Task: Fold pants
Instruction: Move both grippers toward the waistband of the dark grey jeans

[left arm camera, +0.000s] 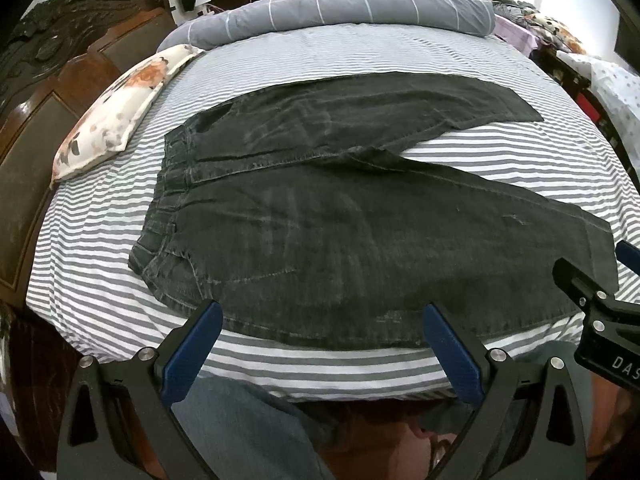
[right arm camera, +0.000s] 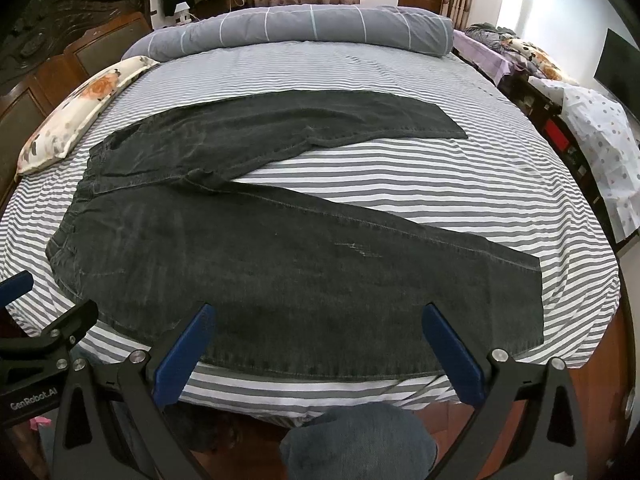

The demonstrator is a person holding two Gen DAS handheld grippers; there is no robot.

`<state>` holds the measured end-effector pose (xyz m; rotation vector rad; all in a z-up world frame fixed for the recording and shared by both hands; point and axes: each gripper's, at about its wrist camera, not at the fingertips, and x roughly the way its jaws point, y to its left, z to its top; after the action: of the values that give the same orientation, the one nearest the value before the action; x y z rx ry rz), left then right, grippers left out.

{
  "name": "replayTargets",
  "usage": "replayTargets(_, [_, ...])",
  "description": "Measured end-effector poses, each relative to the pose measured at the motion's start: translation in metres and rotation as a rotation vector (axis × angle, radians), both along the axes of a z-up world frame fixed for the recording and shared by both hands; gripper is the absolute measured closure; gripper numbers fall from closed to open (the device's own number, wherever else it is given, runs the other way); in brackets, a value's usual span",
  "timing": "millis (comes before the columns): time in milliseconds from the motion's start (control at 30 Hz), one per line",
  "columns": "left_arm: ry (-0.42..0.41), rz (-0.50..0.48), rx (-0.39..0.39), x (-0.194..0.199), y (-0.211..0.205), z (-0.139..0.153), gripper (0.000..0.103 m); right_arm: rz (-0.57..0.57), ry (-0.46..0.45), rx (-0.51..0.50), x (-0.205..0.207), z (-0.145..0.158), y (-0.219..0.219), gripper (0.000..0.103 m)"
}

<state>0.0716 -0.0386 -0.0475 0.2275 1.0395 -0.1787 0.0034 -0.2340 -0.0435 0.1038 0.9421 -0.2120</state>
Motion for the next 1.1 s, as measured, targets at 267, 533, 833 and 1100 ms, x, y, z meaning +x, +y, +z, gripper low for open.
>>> replayTargets(267, [0.002,0.000,0.002,0.002,0.000,0.000,0.003,0.007,0.007,-0.005,0.004,-0.001,0.001,0.000])
replayTargets(533, [-0.003,-0.003,0.003,0.007,0.001,-0.001,0.003,0.006,0.007,-0.006,0.005,-0.001,0.001,0.000])
replayTargets(833, [-0.002,-0.005,0.003,0.009,0.001,-0.002,0.003,0.005,0.008,-0.007,0.006,0.000,0.001,0.000])
replayTargets(1100, [-0.005,0.004,-0.008,0.018,0.005,-0.008,0.003,-0.003,-0.020,0.006,0.010,0.001,-0.002,0.000])
